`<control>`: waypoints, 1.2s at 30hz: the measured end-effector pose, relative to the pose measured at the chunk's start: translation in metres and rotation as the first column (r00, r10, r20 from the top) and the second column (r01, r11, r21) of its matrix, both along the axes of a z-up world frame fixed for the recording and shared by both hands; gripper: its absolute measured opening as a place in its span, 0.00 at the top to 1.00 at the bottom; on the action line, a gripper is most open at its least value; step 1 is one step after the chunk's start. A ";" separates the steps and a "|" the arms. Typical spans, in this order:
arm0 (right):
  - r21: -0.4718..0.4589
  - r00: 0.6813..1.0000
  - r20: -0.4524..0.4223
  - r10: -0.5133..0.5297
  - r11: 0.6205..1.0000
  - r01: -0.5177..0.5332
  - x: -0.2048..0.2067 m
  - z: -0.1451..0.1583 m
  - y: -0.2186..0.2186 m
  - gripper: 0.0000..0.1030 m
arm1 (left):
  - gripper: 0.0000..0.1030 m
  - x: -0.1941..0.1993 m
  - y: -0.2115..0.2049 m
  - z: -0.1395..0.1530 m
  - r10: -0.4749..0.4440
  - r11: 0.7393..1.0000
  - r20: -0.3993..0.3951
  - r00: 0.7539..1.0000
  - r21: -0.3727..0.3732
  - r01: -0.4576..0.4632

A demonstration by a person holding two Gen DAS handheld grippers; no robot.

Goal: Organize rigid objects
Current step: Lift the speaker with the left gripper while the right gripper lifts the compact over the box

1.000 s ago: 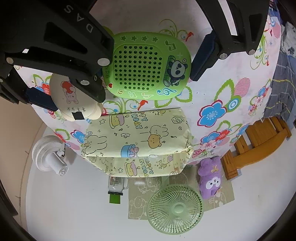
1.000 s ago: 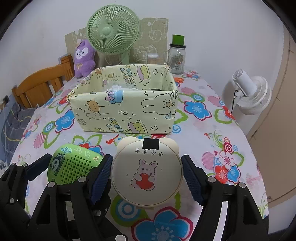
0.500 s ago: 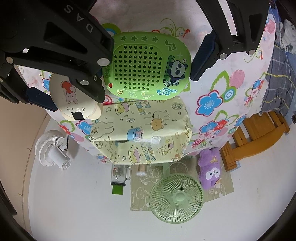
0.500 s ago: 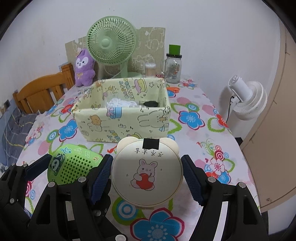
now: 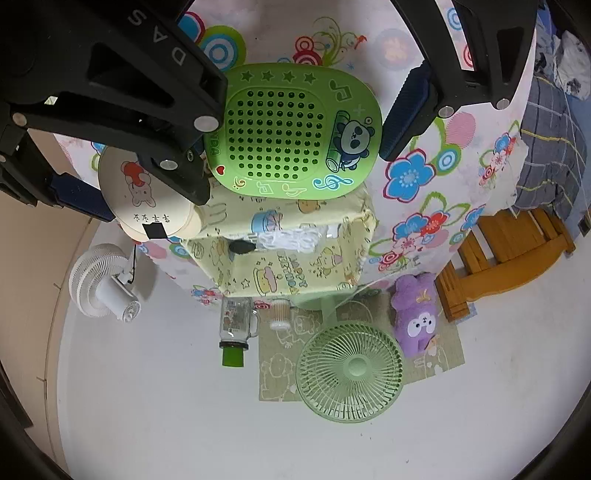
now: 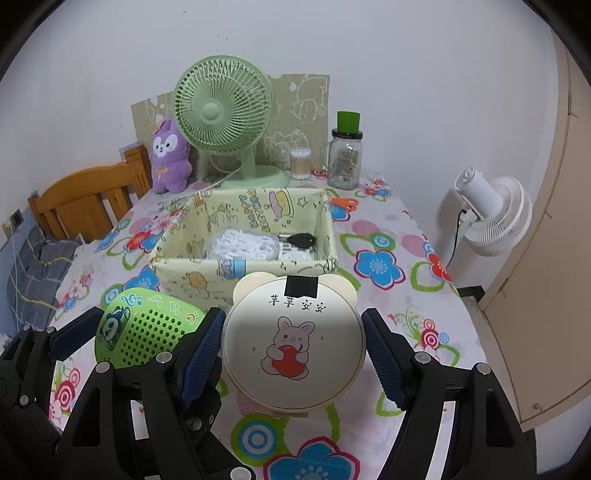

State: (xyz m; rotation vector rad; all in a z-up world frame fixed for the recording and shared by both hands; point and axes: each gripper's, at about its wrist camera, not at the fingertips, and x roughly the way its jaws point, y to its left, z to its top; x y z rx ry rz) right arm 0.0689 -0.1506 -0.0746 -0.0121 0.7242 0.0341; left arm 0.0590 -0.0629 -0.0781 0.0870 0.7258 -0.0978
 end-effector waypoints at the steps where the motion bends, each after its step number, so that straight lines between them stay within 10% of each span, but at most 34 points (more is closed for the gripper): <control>1: 0.002 1.000 0.002 0.001 1.000 -0.001 0.001 0.002 0.000 0.26 | 0.08 0.001 0.001 0.002 0.001 1.000 0.003 1.000 0.002 -0.001; 36: 0.041 0.999 0.038 0.006 0.999 -0.007 0.076 0.022 0.009 0.26 | 0.08 0.075 0.011 0.024 -0.002 1.000 0.021 1.000 0.001 0.002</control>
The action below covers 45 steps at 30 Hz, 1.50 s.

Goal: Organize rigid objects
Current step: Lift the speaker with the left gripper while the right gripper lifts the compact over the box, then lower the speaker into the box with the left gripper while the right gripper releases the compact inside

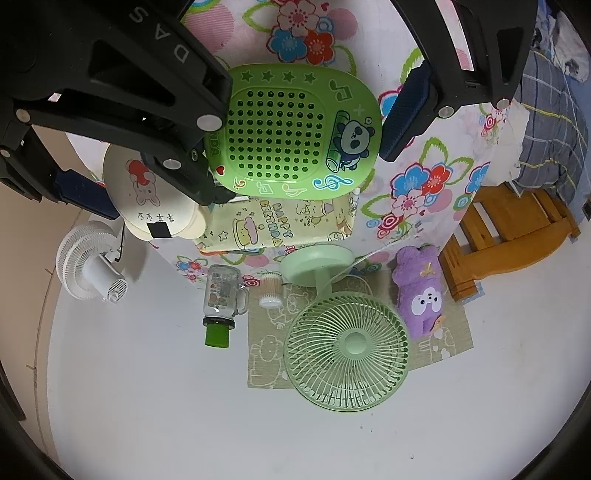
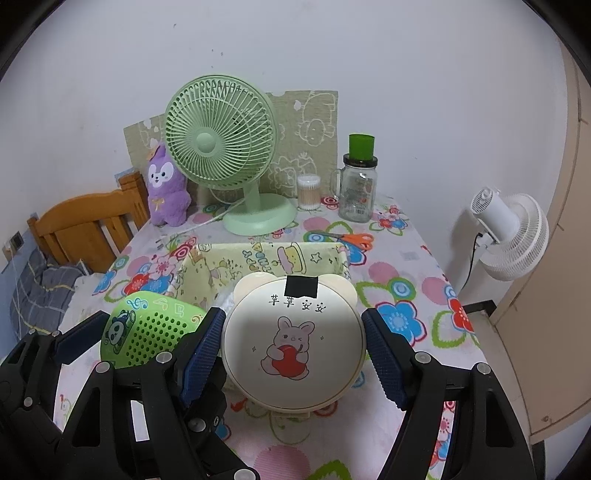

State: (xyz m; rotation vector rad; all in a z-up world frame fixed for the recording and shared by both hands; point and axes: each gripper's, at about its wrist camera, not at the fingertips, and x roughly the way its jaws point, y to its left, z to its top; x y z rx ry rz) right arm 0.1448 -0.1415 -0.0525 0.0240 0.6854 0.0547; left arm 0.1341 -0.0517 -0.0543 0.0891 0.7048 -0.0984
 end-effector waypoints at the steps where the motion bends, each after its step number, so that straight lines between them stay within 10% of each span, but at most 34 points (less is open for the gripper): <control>1: 0.002 1.000 0.000 0.001 1.000 -0.001 0.003 0.000 0.000 0.26 | 0.08 0.004 0.000 0.000 0.001 1.000 0.000 1.000 0.000 -0.001; 45: 0.025 0.989 -0.136 0.061 0.998 -0.059 0.114 -0.058 -0.001 0.25 | 0.08 0.095 -0.004 -0.049 0.057 0.997 -0.082 0.995 0.052 -0.053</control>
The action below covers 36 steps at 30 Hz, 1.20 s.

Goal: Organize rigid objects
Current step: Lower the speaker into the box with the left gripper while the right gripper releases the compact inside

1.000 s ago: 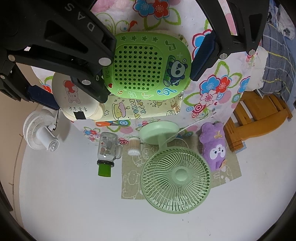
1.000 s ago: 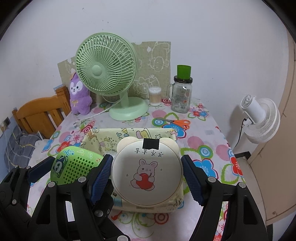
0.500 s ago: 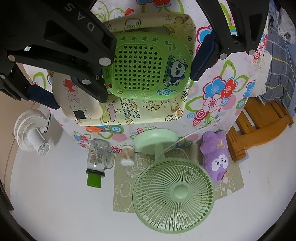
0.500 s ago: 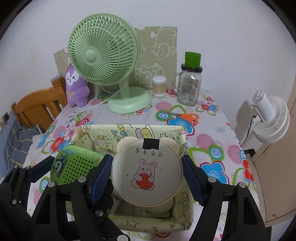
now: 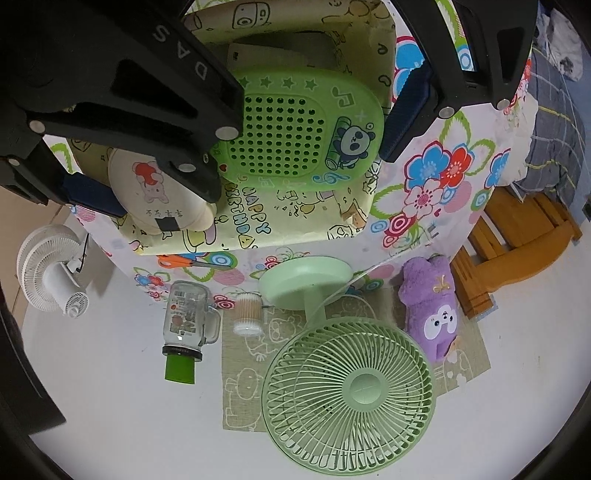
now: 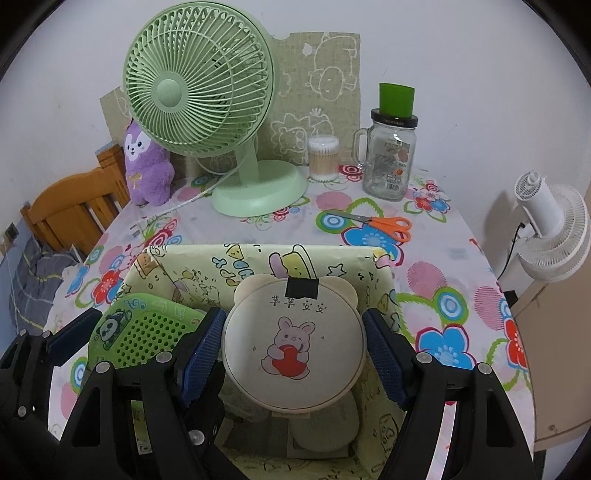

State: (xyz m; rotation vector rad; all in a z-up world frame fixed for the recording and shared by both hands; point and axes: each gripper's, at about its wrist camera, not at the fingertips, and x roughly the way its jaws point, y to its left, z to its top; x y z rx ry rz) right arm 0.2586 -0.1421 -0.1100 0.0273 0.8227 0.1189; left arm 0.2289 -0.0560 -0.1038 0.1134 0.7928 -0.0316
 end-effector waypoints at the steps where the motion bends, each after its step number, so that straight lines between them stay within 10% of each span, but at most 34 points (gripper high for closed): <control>1: 0.001 1.000 0.001 0.003 1.000 -0.003 0.001 0.000 0.000 0.24 | 0.08 0.000 0.000 0.000 0.001 1.000 0.002 1.000 0.001 -0.001; 36: -0.086 0.996 0.027 -0.081 0.993 0.083 -0.004 0.005 -0.030 0.10 | 0.08 0.022 -0.020 -0.013 -0.067 0.996 -0.063 0.996 -0.062 0.063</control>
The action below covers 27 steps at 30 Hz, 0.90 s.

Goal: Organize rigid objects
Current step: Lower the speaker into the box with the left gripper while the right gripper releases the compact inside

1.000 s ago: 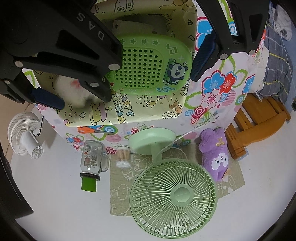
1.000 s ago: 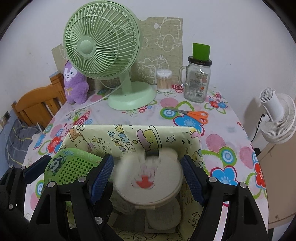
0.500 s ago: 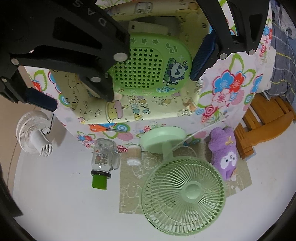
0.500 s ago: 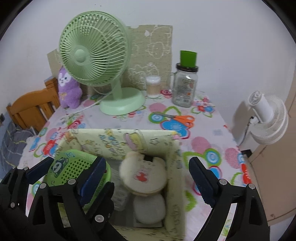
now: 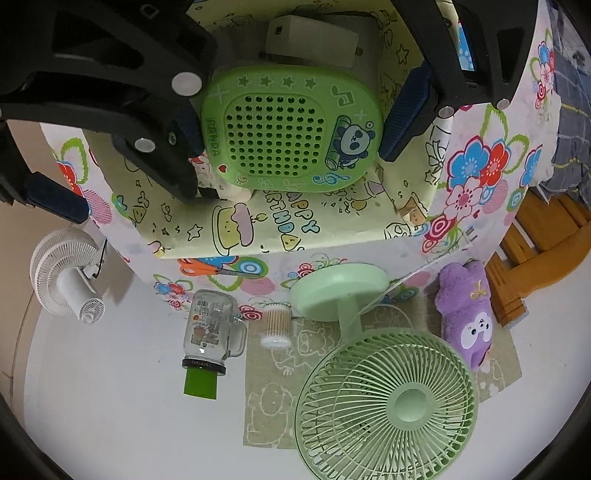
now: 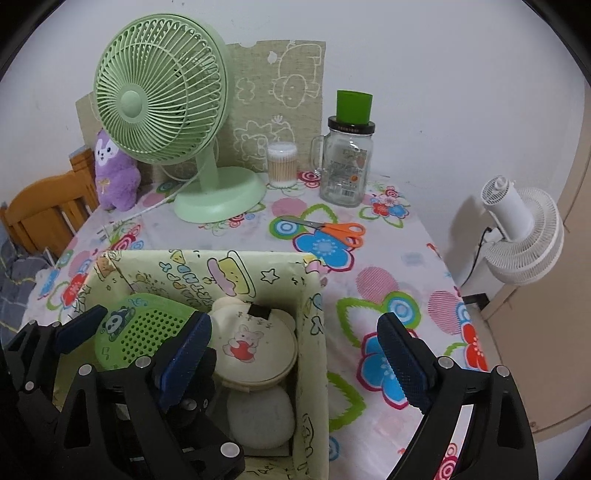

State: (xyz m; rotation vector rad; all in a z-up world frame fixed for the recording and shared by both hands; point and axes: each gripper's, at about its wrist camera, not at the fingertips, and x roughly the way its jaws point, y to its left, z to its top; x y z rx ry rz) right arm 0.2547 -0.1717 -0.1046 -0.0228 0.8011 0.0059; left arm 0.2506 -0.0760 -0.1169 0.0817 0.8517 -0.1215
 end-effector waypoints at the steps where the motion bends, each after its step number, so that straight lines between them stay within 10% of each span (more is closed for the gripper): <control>1: -0.007 1.000 -0.001 0.001 1.000 -0.001 0.001 -0.001 0.001 0.10 | 0.07 0.001 0.000 -0.001 0.000 1.000 -0.010 1.000 0.004 0.000; 27: 0.001 1.000 -0.005 0.025 1.000 -0.025 -0.042 0.009 0.008 0.10 | 0.00 -0.042 0.005 0.009 -0.001 1.000 -0.025 1.000 0.015 0.002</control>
